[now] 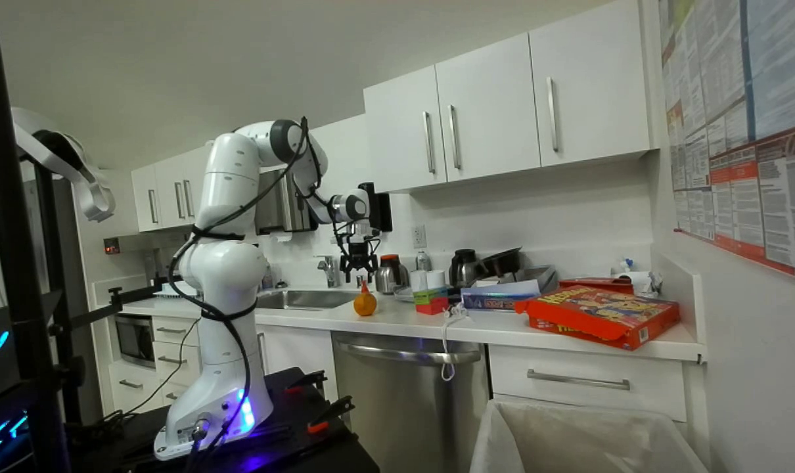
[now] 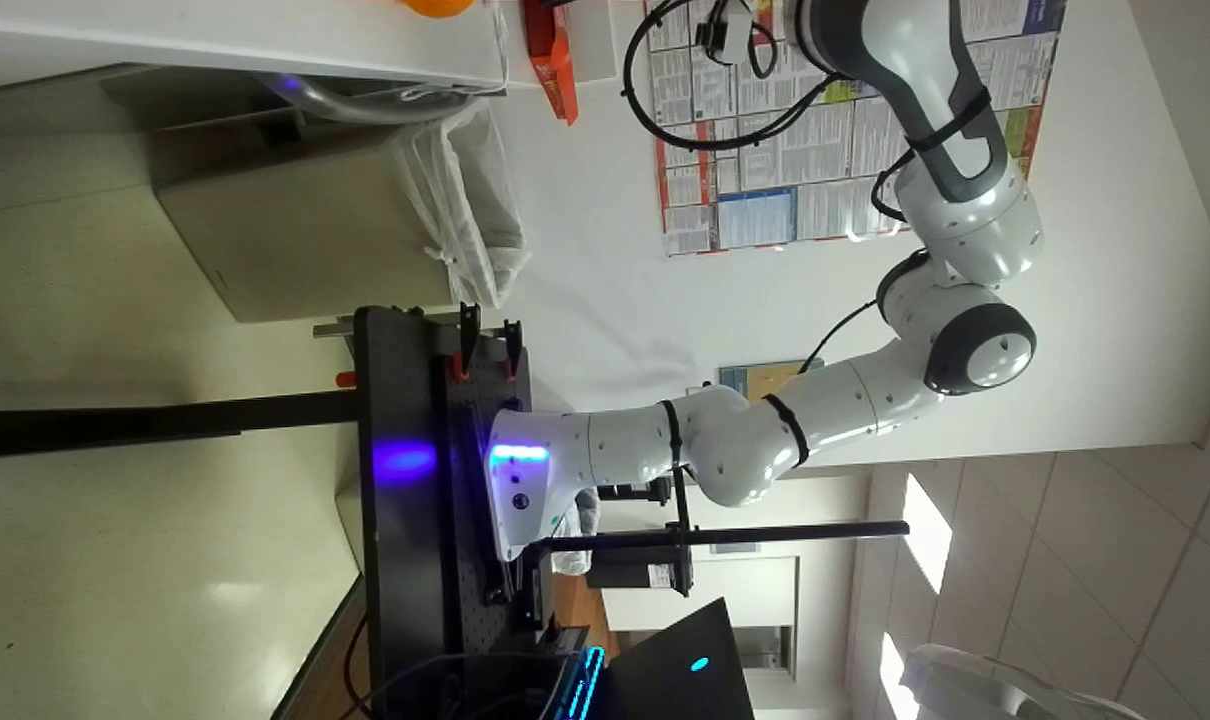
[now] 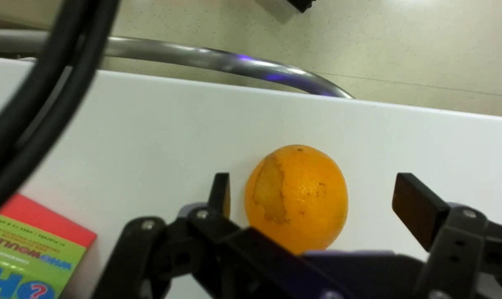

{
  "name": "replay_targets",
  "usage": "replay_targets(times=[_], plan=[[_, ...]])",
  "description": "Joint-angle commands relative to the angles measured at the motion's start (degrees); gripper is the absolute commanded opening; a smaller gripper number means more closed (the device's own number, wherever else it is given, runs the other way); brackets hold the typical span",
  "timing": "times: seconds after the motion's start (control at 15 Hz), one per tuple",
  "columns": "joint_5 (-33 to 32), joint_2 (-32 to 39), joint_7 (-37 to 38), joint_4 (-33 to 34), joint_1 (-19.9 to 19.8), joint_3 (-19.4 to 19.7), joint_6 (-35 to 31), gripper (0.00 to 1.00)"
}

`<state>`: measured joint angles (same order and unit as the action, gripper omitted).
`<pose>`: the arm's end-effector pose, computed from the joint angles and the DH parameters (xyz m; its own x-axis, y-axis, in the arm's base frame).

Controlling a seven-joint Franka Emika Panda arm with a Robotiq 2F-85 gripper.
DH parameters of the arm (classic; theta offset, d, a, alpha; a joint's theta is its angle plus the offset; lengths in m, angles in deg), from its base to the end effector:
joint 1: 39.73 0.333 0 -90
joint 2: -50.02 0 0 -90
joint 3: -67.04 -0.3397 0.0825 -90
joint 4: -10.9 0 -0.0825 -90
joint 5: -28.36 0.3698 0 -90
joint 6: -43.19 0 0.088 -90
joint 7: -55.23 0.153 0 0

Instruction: Put the orange object into the bin

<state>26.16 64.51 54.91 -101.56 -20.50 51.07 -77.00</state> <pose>0.4780 0.3275 0.3279 0.7984 0.5925 -0.1069 0.5922 -0.8049 -0.0386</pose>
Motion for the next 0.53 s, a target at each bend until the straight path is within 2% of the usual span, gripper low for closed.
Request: replay_targets(times=[0.0, 0.47], plan=[[-0.6, 0.7, 0.5, 4.7, 0.5, -0.3, 4.2, 1.00], [-0.9, 3.6, 2.7, 7.8, 1.8, 0.0, 5.1, 1.00]])
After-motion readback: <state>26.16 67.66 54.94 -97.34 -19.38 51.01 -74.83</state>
